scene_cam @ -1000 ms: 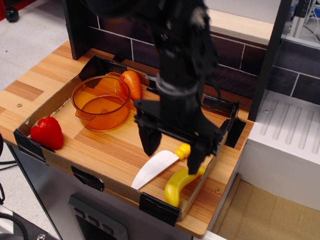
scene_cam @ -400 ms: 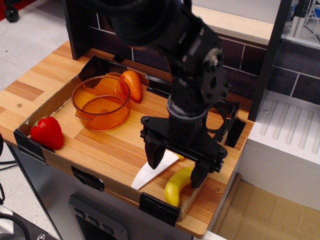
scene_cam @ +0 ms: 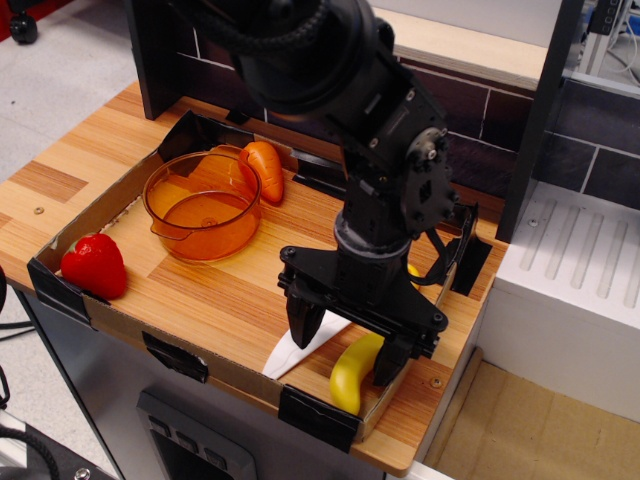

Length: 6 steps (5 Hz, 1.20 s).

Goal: Put banana in pot

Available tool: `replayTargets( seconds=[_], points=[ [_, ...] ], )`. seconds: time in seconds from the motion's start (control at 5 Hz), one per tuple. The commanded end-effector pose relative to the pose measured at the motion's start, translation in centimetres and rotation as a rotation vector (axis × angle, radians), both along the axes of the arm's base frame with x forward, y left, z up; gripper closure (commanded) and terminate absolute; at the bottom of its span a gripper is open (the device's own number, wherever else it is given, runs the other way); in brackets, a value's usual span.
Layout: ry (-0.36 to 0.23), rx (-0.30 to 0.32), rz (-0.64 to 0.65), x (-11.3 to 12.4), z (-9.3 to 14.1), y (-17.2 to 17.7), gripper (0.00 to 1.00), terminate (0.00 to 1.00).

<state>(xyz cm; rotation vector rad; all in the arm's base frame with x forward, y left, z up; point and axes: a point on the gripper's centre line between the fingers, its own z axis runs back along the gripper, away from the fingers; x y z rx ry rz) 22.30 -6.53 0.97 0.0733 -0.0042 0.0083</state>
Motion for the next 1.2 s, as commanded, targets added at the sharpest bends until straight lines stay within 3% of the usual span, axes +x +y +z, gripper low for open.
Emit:
replayTargets(
  seconds=[0.0, 0.2, 0.6, 0.8, 1.0],
  points=[
    [-0.007, -0.029, -0.024, -1.1, 0.3, -1.0, 0.0, 0.0],
    [0.005, -0.061, -0.014, -1.5, 0.2, -1.3, 1.0, 0.0],
    [0.036, -0.072, -0.012, -2.0, -0.6, -1.2, 1.0, 0.0],
    [0.002, -0.09, -0.001, -2.1, 1.1, -0.5, 1.0, 0.0],
    [-0.096, -0.113, 0.075, -1.4, 4.9, 1.2, 1.0, 0.0]
  ],
)
